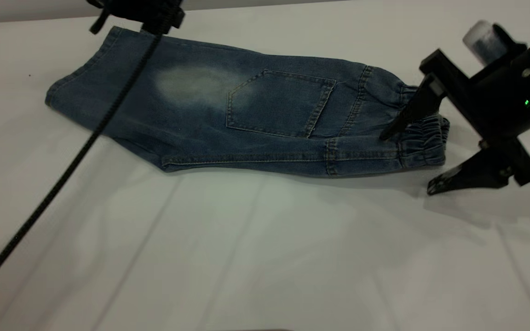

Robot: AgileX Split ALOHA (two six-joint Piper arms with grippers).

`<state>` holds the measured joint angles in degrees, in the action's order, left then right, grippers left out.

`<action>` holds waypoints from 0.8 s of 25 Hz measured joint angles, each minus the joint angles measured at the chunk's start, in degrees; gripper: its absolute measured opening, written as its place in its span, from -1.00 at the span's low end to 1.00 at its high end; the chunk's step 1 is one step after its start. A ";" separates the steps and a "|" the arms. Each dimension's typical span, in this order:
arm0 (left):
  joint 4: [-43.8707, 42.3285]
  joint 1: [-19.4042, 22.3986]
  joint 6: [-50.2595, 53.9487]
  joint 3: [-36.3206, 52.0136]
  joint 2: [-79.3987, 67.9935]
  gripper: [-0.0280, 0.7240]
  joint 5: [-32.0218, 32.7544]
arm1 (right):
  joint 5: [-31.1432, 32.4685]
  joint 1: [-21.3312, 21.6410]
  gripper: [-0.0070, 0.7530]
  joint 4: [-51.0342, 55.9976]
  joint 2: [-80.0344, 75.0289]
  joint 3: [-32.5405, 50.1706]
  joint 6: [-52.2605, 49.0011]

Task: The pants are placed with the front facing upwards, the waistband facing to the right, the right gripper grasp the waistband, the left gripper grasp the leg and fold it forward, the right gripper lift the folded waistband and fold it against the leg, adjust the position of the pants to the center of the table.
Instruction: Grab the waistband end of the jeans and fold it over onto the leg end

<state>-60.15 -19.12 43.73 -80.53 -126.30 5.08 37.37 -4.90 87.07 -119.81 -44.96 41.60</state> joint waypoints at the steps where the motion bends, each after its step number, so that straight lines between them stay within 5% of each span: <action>1: 0.00 -0.56 0.02 0.00 0.00 0.42 0.29 | -0.47 0.00 0.58 2.29 -0.55 0.00 1.83; 13: 0.05 -5.32 0.22 0.00 0.00 0.42 3.28 | -8.87 0.00 0.45 15.53 -0.87 0.00 12.91; 15: 0.17 -6.11 0.64 0.00 0.00 0.42 2.98 | -9.01 0.00 0.14 15.57 -0.87 0.00 13.70; 18: 0.49 -7.52 1.52 0.19 0.00 0.42 2.61 | -8.06 0.00 -0.60 16.20 -0.87 0.00 16.44; 20: 1.04 -8.68 1.77 0.81 -0.14 0.42 2.08 | -7.04 0.04 -0.82 16.66 -0.87 -0.13 18.41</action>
<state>-59.12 -27.80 45.50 -79.71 -126.44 7.17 30.33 -4.86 103.73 -120.68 -45.09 60.00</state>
